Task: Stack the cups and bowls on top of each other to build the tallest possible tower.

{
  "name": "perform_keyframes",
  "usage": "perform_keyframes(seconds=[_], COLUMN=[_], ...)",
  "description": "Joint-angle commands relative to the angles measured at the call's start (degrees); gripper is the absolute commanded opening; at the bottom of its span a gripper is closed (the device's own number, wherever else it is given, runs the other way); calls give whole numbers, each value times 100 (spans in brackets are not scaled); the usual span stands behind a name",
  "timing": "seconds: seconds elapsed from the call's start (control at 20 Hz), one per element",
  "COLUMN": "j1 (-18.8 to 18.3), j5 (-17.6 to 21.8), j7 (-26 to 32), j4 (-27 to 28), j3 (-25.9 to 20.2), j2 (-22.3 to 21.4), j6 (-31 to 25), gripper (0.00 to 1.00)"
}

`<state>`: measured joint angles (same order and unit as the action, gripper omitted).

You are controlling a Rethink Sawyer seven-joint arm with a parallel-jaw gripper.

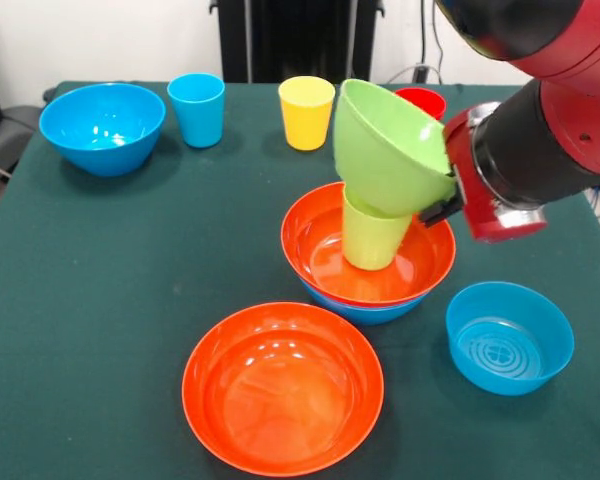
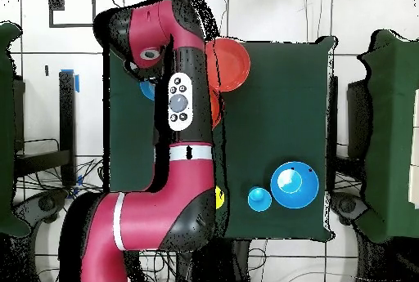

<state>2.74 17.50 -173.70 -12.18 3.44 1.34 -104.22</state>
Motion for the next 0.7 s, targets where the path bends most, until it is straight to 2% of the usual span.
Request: perform_keyframes(seconds=[0.05, 0.45, 0.7], j1=[-153, -100, -33], j5=[-664, -1347, -1526], j7=[-1308, -1275, -1090], j4=[-191, -138, -44], j3=[-650, -459, -274], j2=[-17, 20, 139], j6=[-669, -1007, -1209], gripper=[0, 0, 0])
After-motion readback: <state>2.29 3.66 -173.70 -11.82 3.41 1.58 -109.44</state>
